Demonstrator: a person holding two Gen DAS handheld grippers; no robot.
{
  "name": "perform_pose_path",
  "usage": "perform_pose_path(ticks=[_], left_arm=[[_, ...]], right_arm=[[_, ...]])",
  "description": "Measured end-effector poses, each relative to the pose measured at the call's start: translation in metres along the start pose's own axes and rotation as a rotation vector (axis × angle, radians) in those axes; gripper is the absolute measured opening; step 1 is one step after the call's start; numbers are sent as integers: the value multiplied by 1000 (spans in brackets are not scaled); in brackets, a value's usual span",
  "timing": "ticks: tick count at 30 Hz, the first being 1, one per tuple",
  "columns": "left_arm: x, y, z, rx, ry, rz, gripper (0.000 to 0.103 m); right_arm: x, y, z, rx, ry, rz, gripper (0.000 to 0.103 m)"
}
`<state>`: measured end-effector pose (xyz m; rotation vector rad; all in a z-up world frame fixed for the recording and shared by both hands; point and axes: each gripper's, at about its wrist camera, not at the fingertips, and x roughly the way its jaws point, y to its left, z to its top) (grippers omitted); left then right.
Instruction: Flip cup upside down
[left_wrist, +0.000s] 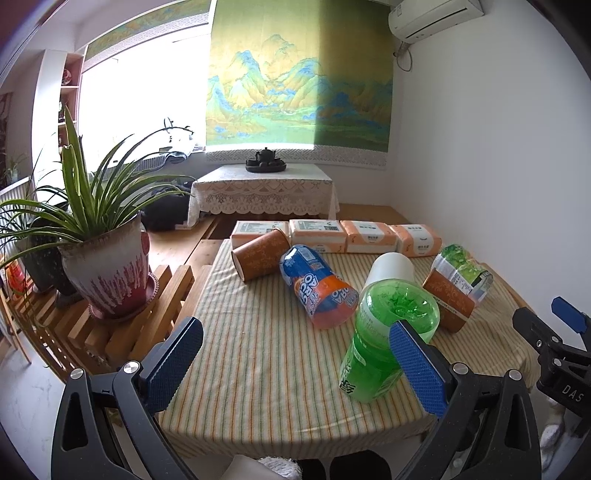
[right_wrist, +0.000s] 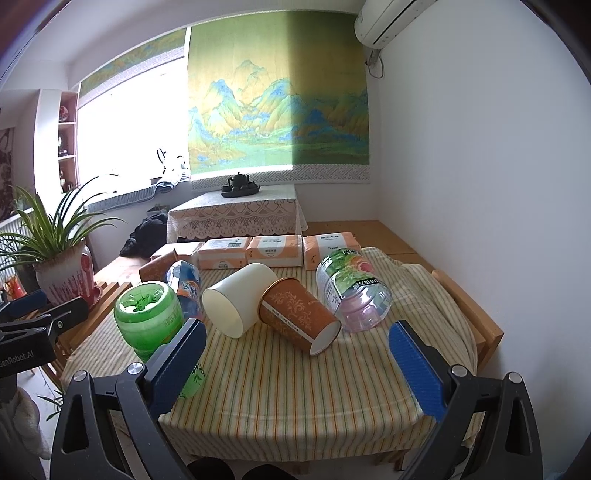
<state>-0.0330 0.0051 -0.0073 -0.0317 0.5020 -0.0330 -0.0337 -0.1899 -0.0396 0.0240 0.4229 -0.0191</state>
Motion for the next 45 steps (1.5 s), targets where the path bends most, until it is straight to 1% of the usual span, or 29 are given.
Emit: perform_pose_path(ticks=[45], left_arm=[[-1, -4, 2, 11, -2, 2, 102]], right_arm=[[0, -3, 0, 8, 3, -7, 98]])
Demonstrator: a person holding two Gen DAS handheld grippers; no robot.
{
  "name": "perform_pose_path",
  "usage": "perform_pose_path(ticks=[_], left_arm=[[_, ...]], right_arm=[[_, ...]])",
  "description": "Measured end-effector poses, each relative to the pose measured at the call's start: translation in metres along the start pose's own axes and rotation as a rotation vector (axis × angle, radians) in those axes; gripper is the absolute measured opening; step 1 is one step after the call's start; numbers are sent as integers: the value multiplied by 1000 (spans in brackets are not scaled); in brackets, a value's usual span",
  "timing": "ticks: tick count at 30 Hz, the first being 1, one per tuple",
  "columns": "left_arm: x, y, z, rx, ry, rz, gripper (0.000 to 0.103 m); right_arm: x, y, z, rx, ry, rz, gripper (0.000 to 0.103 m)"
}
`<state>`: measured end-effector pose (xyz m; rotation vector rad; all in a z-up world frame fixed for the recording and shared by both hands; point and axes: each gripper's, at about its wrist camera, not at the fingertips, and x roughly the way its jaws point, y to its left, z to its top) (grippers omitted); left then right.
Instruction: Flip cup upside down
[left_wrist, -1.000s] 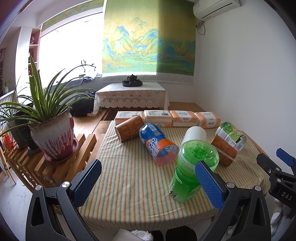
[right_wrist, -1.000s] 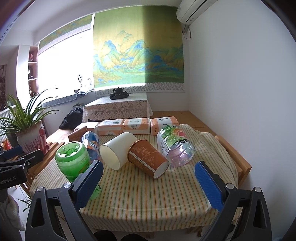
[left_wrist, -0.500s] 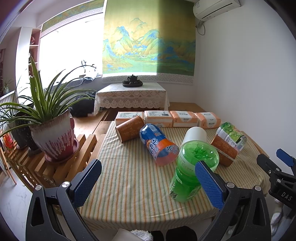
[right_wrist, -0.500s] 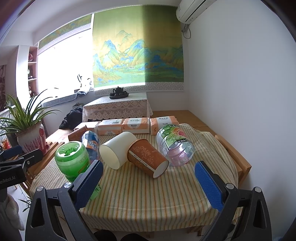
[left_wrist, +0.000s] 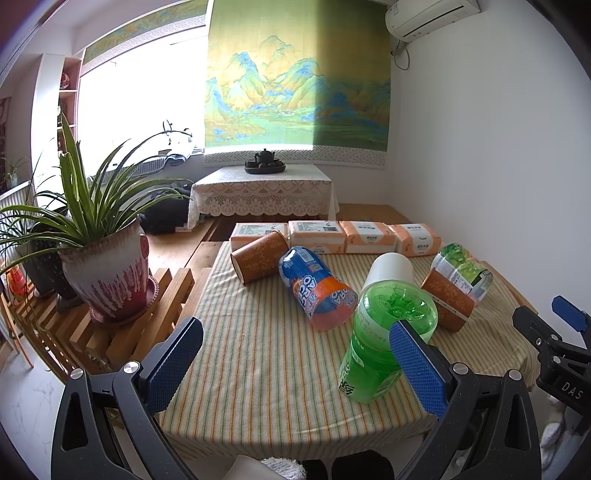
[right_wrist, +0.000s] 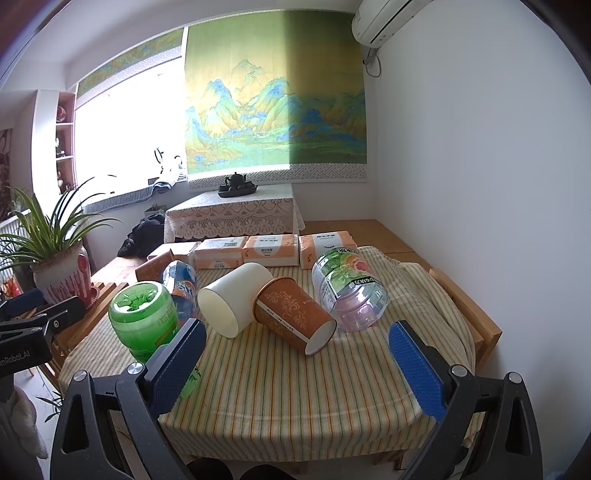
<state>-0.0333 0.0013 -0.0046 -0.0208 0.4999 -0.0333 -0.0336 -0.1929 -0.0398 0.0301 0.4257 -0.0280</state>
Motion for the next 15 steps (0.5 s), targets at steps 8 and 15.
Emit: perform_pose_path(ticks=[8, 15], left_arm=[[0, -2, 1, 7, -2, -1, 102], [0, -2, 1, 5, 1, -5, 102]], right_arm=[[0, 0, 0, -2, 3, -1, 98], [1, 0, 0, -2, 4, -2, 98]])
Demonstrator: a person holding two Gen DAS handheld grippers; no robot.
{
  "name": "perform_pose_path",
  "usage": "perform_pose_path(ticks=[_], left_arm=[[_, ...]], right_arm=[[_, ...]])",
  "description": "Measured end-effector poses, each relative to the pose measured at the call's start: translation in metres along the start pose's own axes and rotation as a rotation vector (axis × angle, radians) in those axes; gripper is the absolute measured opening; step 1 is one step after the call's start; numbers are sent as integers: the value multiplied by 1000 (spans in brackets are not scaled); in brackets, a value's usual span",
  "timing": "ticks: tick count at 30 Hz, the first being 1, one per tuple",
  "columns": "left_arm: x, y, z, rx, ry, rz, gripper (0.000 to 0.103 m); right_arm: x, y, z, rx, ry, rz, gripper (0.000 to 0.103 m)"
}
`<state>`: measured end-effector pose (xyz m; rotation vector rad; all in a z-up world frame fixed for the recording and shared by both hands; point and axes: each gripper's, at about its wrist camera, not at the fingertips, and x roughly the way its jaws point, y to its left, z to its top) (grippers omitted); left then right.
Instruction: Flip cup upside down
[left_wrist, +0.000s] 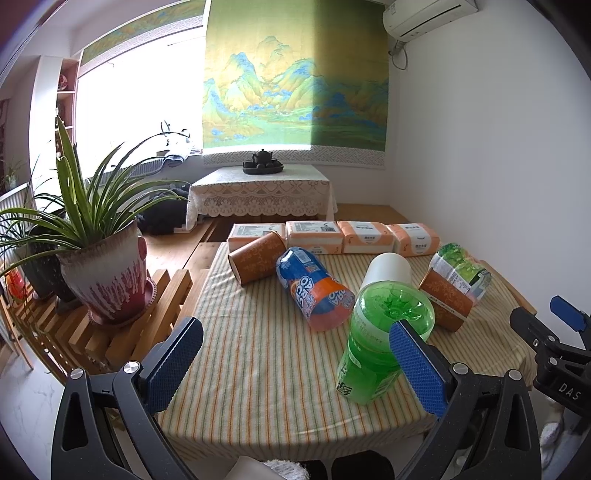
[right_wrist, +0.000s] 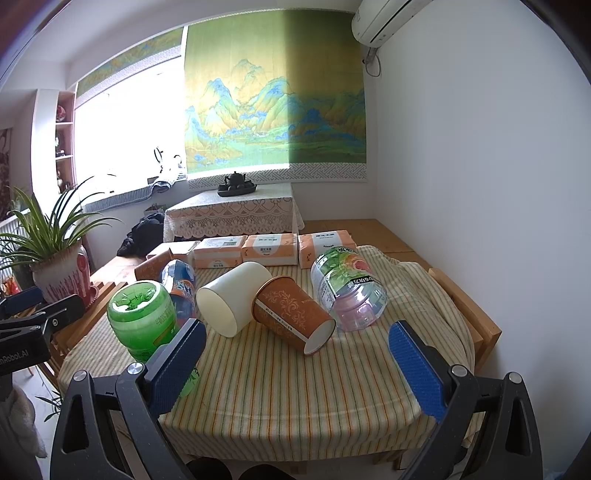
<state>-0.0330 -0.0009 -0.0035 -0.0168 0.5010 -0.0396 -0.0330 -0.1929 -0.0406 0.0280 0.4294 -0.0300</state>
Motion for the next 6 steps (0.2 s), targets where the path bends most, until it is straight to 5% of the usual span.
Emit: perform_pose_path(ticks=[6], left_arm=[[2, -3, -1, 13, -6, 11, 102]], right_arm=[[2, 0, -2, -4, 7, -1, 98]])
